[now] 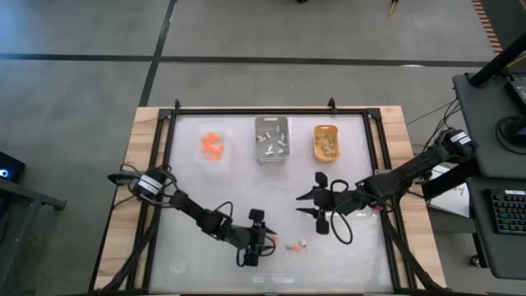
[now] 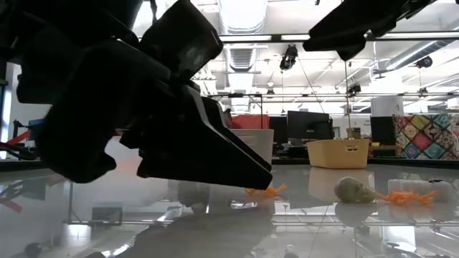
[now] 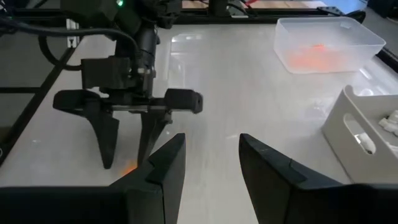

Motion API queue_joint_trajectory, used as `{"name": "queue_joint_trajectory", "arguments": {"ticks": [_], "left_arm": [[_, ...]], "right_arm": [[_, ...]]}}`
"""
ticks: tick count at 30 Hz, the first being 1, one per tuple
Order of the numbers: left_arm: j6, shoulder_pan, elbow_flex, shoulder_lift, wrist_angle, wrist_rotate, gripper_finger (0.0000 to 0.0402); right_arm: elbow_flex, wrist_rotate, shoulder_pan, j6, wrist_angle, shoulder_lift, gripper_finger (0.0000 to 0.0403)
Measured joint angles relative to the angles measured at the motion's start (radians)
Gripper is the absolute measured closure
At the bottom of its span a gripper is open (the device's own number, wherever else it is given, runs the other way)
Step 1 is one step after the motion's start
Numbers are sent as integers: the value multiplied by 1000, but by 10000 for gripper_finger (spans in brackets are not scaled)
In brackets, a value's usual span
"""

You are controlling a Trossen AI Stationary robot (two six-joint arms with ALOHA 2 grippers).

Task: Sort Halloween decoration
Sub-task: Put the orange spider toy into the transparent white bin

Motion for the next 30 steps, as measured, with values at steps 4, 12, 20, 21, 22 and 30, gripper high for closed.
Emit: {"name": "queue_joint_trajectory", "arguments": {"ticks": [4,12,20,21,22,30], "left_arm": [[-2,11,-12,0,-2,0,216],[-5,38,-15,0,-19,52,224],[2,43,-15,-1,-28,55,246],[2,43,-15,-1,-28,55,250],[2,43,-15,-1,-28,56,253],[-1,43,-15,-1,-24,53,294]], "right_arm": [[0,0,2,6,-2,2,262],[0,0,2,15,0,3,262],[0,0,2,14,0,4,262],[0,0,2,14,-1,4,262],[0,0,2,14,-1,4,262],[0,0,2,14,-1,4,262]]}}
